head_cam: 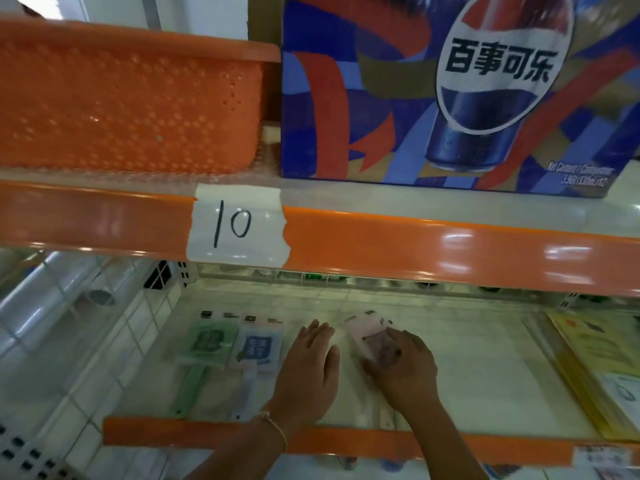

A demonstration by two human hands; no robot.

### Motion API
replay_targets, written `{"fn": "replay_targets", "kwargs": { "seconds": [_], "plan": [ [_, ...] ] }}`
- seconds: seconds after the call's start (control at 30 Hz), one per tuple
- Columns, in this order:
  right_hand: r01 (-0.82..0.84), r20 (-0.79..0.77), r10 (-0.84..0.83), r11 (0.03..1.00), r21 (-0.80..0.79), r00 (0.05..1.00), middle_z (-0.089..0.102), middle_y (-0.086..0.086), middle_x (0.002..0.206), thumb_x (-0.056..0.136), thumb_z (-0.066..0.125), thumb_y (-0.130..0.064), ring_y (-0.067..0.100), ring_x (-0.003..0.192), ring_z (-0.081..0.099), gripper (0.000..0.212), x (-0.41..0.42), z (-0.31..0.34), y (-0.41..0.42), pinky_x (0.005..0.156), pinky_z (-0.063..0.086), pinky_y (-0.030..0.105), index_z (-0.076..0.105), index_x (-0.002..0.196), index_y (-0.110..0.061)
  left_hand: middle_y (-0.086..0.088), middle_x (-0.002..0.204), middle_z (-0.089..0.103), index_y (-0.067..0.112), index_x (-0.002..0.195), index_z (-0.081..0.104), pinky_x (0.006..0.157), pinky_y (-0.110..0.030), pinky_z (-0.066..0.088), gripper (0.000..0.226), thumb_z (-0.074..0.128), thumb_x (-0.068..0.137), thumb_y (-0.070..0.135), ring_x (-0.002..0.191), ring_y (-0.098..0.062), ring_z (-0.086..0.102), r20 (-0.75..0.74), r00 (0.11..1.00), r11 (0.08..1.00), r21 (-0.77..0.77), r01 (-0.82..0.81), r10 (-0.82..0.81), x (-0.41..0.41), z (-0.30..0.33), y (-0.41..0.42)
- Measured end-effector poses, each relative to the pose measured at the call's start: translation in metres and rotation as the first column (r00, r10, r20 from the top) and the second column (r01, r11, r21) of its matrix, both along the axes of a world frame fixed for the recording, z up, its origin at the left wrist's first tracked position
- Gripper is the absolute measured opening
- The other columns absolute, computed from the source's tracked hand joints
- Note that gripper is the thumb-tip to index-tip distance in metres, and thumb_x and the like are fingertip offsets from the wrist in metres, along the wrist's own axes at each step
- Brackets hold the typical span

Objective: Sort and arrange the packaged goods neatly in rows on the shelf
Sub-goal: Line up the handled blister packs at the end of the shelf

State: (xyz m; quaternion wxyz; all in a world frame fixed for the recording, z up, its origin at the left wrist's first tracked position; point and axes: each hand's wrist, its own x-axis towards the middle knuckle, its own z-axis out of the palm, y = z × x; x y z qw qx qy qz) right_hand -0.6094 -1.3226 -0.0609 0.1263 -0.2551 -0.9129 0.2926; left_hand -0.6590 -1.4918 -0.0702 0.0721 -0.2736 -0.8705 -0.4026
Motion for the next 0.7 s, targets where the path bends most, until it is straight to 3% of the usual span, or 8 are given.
{"fn": "replay_targets", "kwargs": {
  "seconds": [0.13, 0.2, 0.27, 0.37, 0.43, 0.5, 0.57, 0.7],
  "plan": [
    [0.038, -0.168, -0.153, 0.838, -0.544, 0.974, 0.07, -0.005, 0.083, 0.076, 0.081, -0.03, 0.016, 0.077, 0.067, 0.028, 0.007, 0.034, 0.005, 0.068, 0.056, 0.031, 0.07, 0.1, -0.021, -0.002, 0.146, 0.045, 0.012, 0.136, 0.051, 0.119, -0.031, 0.022, 0.043, 0.036, 0.101, 0.032, 0.141, -0.006, 0.023, 0.038, 0.999, 1.0, 0.015, -0.027, 0.027, -0.007, 0.009, 0.003],
    [-0.062, -0.192, -0.282, 0.411, -0.909, 0.94, 0.069, 0.009, 0.076, 0.083, 0.073, -0.018, 0.026, 0.066, 0.065, 0.015, 0.012, 0.052, 0.009, 0.056, 0.056, 0.034, 0.072, 0.091, -0.006, -0.001, 0.147, 0.043, 0.012, 0.133, 0.054, 0.119, -0.028, 0.019, 0.039, 0.039, 0.102, 0.029, 0.143, -0.01, 0.024, 0.061, 0.998, 0.999, 0.034, -0.032, 0.03, -0.012, 0.017, 0.004],
    [-0.151, -0.136, -0.355, -0.015, -0.988, 0.925, 0.068, 0.016, 0.083, 0.088, 0.064, -0.024, 0.035, 0.073, 0.066, 0.023, 0.016, 0.064, 0.009, 0.064, 0.06, 0.042, 0.073, 0.089, -0.003, 0.003, 0.147, 0.042, 0.011, 0.128, 0.058, 0.116, -0.02, 0.013, 0.038, 0.037, 0.102, 0.03, 0.144, -0.01, 0.022, 0.103, 0.995, 1.0, 0.023, -0.018, 0.016, -0.017, 0.027, 0.004],
    [-0.216, -0.13, -0.329, -0.241, -0.946, 0.935, 0.067, 0.026, 0.111, 0.091, 0.056, -0.031, 0.05, 0.097, 0.065, 0.04, 0.018, 0.065, 0.004, 0.084, 0.054, 0.058, 0.064, 0.114, 0.001, 0.005, 0.124, 0.059, 0.008, 0.106, 0.066, 0.112, -0.023, 0.027, 0.039, 0.036, 0.102, 0.034, 0.132, -0.013, 0.042, 0.247, 0.969, 0.999, 0.053, 0.009, -0.022, -0.021, 0.043, 0.006],
    [-0.218, -0.14, -0.298, -0.248, -0.944, 0.944, 0.062, 0.032, 0.118, 0.085, 0.055, -0.03, 0.056, 0.107, 0.059, 0.049, 0.018, 0.061, -0.006, 0.093, 0.048, 0.061, 0.06, 0.119, 0.004, -0.001, 0.09, 0.065, 0.005, 0.09, 0.065, 0.084, -0.028, 0.045, 0.042, 0.038, 0.101, 0.036, 0.095, -0.011, 0.059, 0.379, 0.925, 0.992, 0.122, -0.013, -0.034, -0.023, 0.054, 0.007],
    [-0.183, -0.12, -0.278, -0.212, -0.96, 0.953, 0.065, 0.032, 0.114, 0.087, 0.052, -0.029, 0.053, 0.102, 0.062, 0.045, 0.016, 0.058, -0.019, 0.08, 0.056, 0.057, 0.061, 0.116, 0.004, 0.0, 0.075, 0.059, 0.007, 0.085, 0.066, 0.061, -0.023, 0.038, 0.041, 0.043, 0.1, 0.038, 0.069, -0.008, 0.053, 0.536, 0.842, 0.987, 0.161, -0.03, -0.062, -0.023, 0.062, 0.007],
    [-0.143, -0.106, -0.263, -0.124, -0.982, 0.959, 0.069, 0.03, 0.103, 0.099, 0.042, -0.027, 0.046, 0.088, 0.068, 0.038, 0.015, 0.056, -0.033, 0.071, 0.057, 0.05, 0.062, 0.112, 0.002, -0.004, 0.069, 0.049, 0.01, 0.076, 0.058, 0.053, -0.023, 0.031, 0.034, 0.048, 0.098, 0.034, 0.06, -0.012, 0.044, 0.567, 0.822, 0.985, 0.164, -0.045, -0.056, -0.024, 0.063, 0.004],
    [-0.094, -0.143, -0.238, 0.207, -0.974, 0.961, 0.07, 0.026, 0.087, 0.101, 0.044, -0.017, 0.037, 0.082, 0.064, 0.028, 0.012, 0.047, -0.051, 0.082, 0.051, 0.052, 0.068, 0.102, -0.002, -0.005, 0.067, 0.045, 0.01, 0.07, 0.05, 0.052, -0.024, 0.03, 0.03, 0.048, 0.096, 0.024, 0.061, -0.015, 0.041, 0.572, 0.819, 0.971, 0.169, -0.171, 0.045, -0.028, 0.064, -0.006]
  ]
}}
